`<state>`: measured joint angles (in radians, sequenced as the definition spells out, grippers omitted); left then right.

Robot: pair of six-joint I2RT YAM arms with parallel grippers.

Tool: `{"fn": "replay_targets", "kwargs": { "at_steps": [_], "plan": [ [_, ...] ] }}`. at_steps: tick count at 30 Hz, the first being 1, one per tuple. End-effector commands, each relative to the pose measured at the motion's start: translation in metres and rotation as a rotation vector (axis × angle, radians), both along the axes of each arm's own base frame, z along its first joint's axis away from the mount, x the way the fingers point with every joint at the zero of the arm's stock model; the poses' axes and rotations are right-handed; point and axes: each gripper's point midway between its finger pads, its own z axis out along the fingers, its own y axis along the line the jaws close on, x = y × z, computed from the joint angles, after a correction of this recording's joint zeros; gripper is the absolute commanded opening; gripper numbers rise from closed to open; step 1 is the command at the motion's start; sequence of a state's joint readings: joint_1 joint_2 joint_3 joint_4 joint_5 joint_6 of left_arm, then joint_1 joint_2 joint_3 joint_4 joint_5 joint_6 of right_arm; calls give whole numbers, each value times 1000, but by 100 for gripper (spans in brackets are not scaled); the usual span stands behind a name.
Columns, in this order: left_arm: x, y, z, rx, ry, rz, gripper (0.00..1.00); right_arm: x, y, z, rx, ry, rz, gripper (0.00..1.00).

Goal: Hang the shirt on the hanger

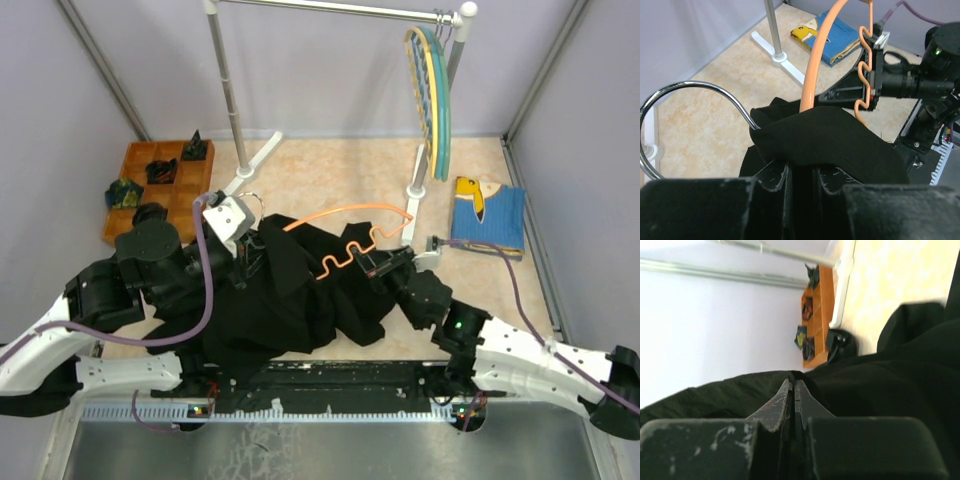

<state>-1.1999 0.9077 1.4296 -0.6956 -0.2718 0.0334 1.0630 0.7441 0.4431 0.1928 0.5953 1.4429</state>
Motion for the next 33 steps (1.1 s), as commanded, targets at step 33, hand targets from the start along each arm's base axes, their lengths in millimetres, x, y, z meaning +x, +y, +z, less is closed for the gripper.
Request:
{"fn": "replay_targets", "kwargs": {
  "at_steps": [33],
  "plan": [
    [-9, -4, -5, -53, -8, -51, 0, -15, -102, 162, -695, -552, -85, 37]
  ]
}}
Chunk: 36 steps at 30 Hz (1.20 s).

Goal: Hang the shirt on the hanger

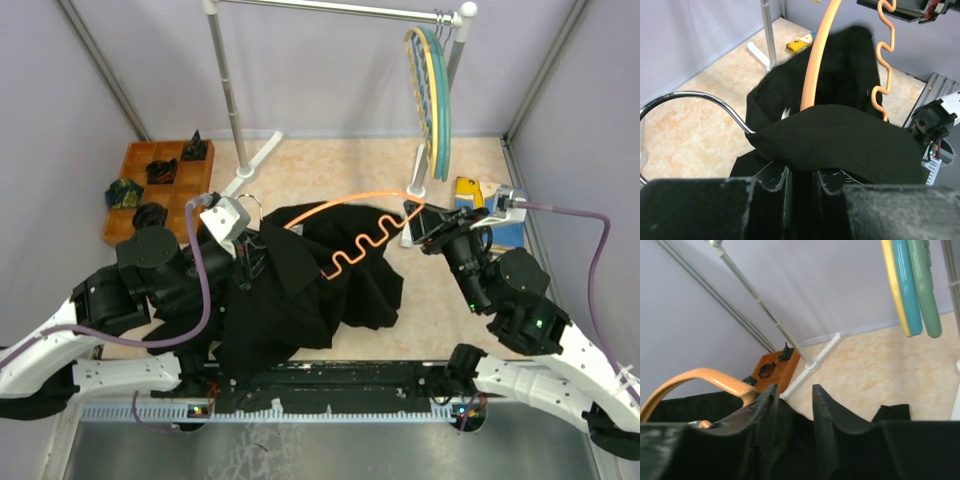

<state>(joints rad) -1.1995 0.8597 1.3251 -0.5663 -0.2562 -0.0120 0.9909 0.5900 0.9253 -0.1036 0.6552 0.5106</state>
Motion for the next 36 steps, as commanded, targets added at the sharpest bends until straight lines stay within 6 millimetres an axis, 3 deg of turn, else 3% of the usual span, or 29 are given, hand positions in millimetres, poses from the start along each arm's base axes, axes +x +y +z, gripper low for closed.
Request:
{"fn": "replay_targets", "kwargs": {
  "at_steps": [1, 3, 7, 11, 15, 18, 22, 28, 36],
  "plan": [
    [-6, 3, -2, 54, -33, -44, 0, -16, -7, -18, -177, 18, 73, 44],
    [-5, 2, -2, 85, -51, -49, 0, -26, -17, -40, -247, 61, 92, 53],
    [-3, -2, -7, 150, -79, -67, 0, -47, -59, -64, -332, 106, 57, 55],
    [-8, -13, -15, 211, -95, -144, 0, -74, -77, -47, -380, -6, 141, 56],
    [-14, -29, -33, 314, -83, -236, 0, -96, -55, -22, -474, -116, 330, 65],
    [-23, -40, -52, 397, -48, -322, 0, -102, -30, -17, -561, -117, 460, 66],
    [-28, -49, -69, 456, -18, -385, 0, -105, 10, -25, -633, -34, 626, 66],
    [-31, -52, -80, 496, -8, -425, 0, -111, 60, -22, -578, 1, 809, 66],
    [-34, -53, -79, 504, -30, -454, 0, -98, 99, -49, -547, 92, 918, 64]
  ]
}}
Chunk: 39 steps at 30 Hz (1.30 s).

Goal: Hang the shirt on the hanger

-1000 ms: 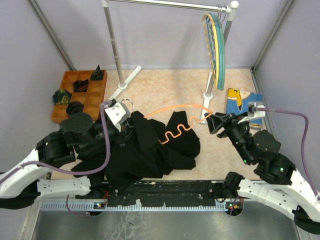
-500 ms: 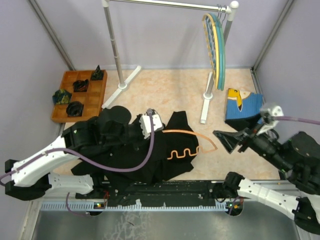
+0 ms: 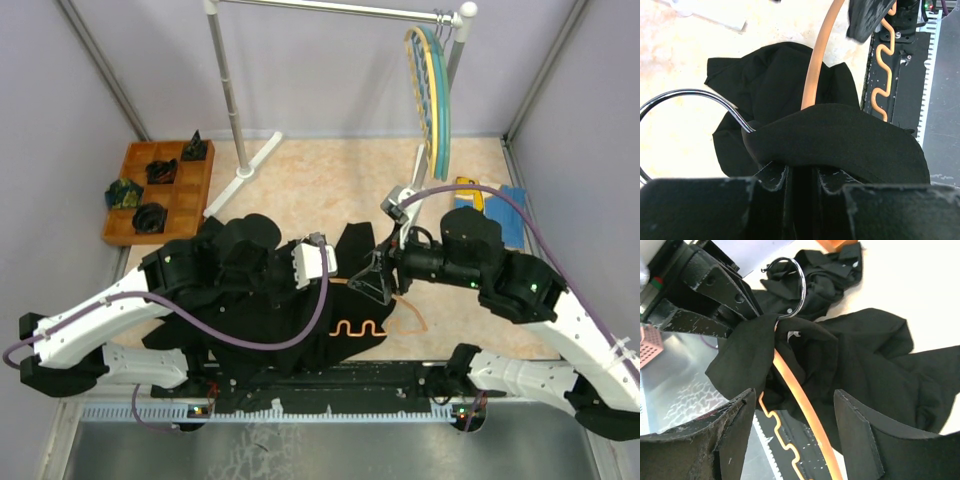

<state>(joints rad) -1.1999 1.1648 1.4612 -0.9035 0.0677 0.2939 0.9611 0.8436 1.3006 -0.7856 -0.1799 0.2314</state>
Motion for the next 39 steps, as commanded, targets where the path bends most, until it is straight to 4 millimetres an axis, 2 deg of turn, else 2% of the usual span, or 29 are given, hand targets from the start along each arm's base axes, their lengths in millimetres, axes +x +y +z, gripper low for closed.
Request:
{"fn": "replay_targets", "kwargs": {
  "at_steps": [1, 8, 13, 16, 22, 31, 36, 39],
  "plan": [
    [-6, -3, 23, -58, -33, -57, 0, -4, 19, 9, 89, 38, 104, 64],
    [-7, -4, 26, -57, -47, -79, 0, -13, 31, 0, 180, 163, 309, 59],
    [-8, -6, 29, -49, -54, -101, 0, -15, 35, -18, 149, 199, 350, 43],
    [-8, -8, 31, -44, -55, -115, 0, -14, 35, -25, 136, 200, 357, 38],
    [-8, -13, 29, -27, -55, -134, 0, -20, 38, -28, 142, 198, 424, 24],
    [-8, -21, 32, -26, -52, -158, 0, -23, 41, -38, 121, 196, 492, 23],
    [-10, -27, 26, -7, -38, -179, 0, -21, 45, -39, 127, 194, 515, 28],
    [-11, -29, 25, -5, -35, -188, 0, -22, 47, -36, 137, 188, 531, 24]
  ]
}}
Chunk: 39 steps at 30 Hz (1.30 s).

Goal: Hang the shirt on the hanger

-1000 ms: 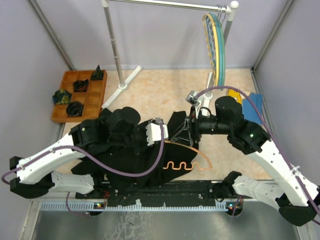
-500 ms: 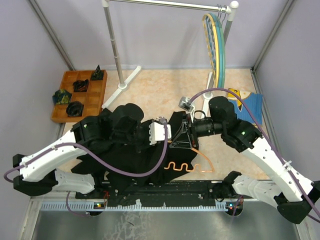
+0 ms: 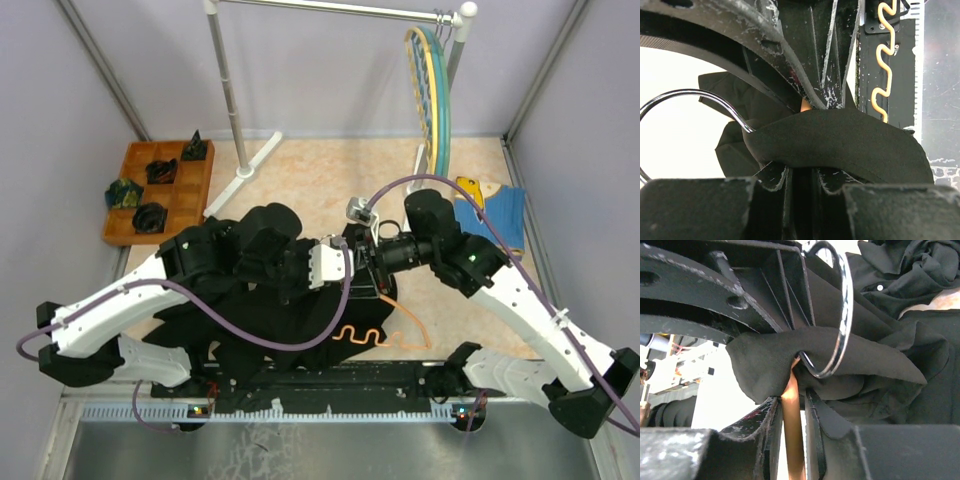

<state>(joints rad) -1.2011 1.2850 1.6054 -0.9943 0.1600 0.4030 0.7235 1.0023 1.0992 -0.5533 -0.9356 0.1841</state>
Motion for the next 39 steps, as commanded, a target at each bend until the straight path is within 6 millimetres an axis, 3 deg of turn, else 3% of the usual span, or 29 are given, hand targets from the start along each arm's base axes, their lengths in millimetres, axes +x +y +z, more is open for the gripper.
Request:
{"fn": "replay_targets", "kwargs": {
  "at_steps": [1, 5, 9, 12, 17, 20, 25, 29, 33, 39],
  "plan": [
    [-5, -11, 20, -66, -19, -50, 0, -2, 5, 13, 65, -48, 52, 21],
    [-2, -12, 18, -63, -26, -40, 0, -2, 7, 14, 80, -52, 77, 0],
    [9, -14, 29, -104, -53, 32, 9, 3, 9, 14, 112, -86, 40, 0],
    [16, -14, 48, -186, -86, 77, 33, 10, 7, 21, 165, -149, -31, 0],
    [24, -10, 90, -361, -151, 140, 57, 27, 6, 38, 267, -253, -162, 0],
    [28, -4, 110, -432, -185, 173, 63, 39, 5, 46, 338, -298, -243, 0],
    [40, 8, 118, -463, -219, 264, 67, 63, -5, 64, 471, -365, -432, 0],
    [51, 26, 126, -518, -233, 380, 69, 92, -25, 89, 559, -445, -652, 0],
    [56, 48, 142, -620, -233, 483, 77, 110, -50, 128, 677, -549, -826, 0],
    [68, 77, 147, -725, -207, 665, 97, 123, -69, 197, 776, -694, -949, 0]
  ]
}}
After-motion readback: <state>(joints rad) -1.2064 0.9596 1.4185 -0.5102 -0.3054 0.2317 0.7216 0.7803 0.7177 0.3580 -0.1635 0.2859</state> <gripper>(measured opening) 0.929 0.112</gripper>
